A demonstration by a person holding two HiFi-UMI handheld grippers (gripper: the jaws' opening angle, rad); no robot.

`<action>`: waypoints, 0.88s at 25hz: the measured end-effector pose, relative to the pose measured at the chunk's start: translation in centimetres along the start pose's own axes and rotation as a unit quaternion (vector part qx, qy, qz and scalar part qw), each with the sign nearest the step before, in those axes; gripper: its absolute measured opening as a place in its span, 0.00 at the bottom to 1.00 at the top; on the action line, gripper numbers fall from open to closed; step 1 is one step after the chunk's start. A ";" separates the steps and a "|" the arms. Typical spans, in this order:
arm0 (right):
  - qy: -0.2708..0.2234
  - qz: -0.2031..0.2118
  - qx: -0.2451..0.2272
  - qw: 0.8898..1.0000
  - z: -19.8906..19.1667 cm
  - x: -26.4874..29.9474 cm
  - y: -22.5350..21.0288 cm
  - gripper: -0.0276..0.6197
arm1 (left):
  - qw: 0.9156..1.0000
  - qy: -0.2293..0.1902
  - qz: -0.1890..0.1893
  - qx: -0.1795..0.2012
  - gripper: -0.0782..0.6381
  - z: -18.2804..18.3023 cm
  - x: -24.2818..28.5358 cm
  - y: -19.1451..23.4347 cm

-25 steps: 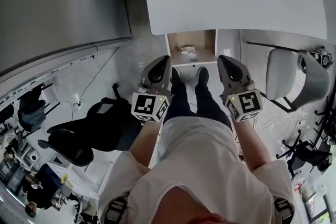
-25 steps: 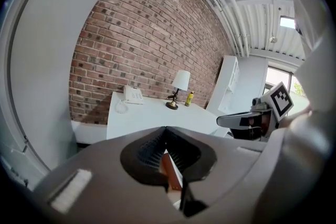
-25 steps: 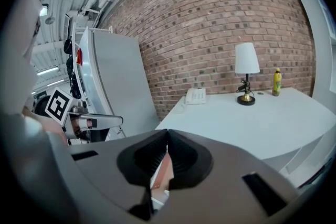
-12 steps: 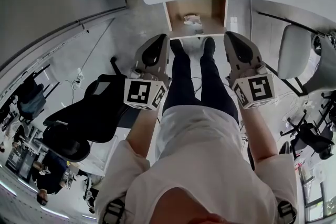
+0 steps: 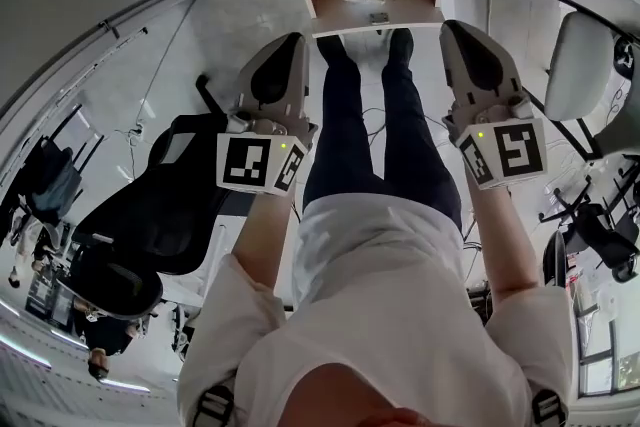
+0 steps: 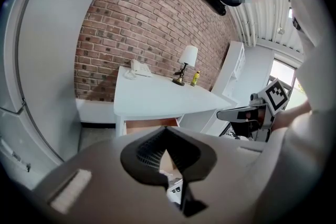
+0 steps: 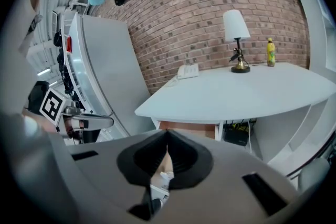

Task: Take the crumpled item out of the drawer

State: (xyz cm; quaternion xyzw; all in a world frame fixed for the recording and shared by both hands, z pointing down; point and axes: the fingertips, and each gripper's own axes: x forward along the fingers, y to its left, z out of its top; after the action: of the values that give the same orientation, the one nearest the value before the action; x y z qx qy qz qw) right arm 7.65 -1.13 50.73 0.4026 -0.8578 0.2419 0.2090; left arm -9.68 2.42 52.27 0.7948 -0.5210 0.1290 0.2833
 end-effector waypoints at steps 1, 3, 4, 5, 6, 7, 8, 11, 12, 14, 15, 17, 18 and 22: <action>0.001 0.001 0.002 1.000 -0.5 0.3 -0.1 0.05 | 1.000 0.001 -0.001 0.000 0.12 -0.5 0.2 0.0; 0.004 0.003 0.004 1.000 -1.6 0.8 0.0 0.05 | 1.000 0.005 -0.002 -0.001 0.12 -1.5 0.6 0.0; 0.005 0.005 0.005 1.000 -2.0 1.0 0.1 0.06 | 1.000 0.008 -0.002 -0.002 0.12 -2.1 0.7 0.0; 0.007 0.008 0.006 1.000 -2.4 1.2 0.2 0.06 | 1.000 0.013 -0.001 -0.004 0.12 -2.7 0.8 0.0; 0.008 0.010 0.008 1.000 -2.9 1.5 0.3 0.05 | 1.000 0.018 -0.001 -0.007 0.12 -3.3 0.8 0.0; 0.011 0.012 0.010 1.000 -3.3 1.6 0.3 0.05 | 1.000 0.024 -0.002 -0.009 0.12 -3.9 0.8 -0.1; 0.013 0.012 0.013 1.000 -3.7 1.8 0.3 0.05 | 0.999 0.030 -0.003 -0.012 0.12 -4.6 0.8 -0.2; 0.013 0.010 0.017 1.000 -4.8 2.0 0.2 0.05 | 0.999 0.038 -0.007 -0.015 0.12 -6.0 1.2 -0.4; 0.013 0.008 0.019 1.000 -5.1 2.1 0.1 0.05 | 0.999 0.039 -0.009 -0.015 0.12 -6.4 1.3 -0.5; 0.015 0.005 0.024 1.000 -5.9 2.1 -0.1 0.05 | 0.999 0.041 -0.011 -0.014 0.12 -7.0 1.6 -0.5; 0.017 0.004 0.029 0.999 -6.3 2.2 -0.1 0.05 | 0.999 0.042 -0.012 -0.013 0.12 -7.2 1.8 -0.5; 0.019 0.003 0.039 0.999 -7.0 2.4 -0.2 0.05 | 0.999 0.044 -0.014 -0.011 0.12 -7.5 2.1 -0.4; 0.019 0.003 0.041 0.999 -7.3 2.5 -0.2 0.05 | 0.999 0.045 -0.014 -0.011 0.12 -7.7 2.3 -0.4; 0.020 0.005 0.048 0.999 -8.4 3.0 -0.1 0.06 | 0.999 0.044 -0.021 -0.016 0.12 -8.3 2.9 -0.4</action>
State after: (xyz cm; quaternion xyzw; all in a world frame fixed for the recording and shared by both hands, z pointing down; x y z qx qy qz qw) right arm 7.33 1.97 59.04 0.4033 -0.8425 0.2921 0.2053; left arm -7.32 5.24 60.29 0.7944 -0.4933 0.1498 0.3213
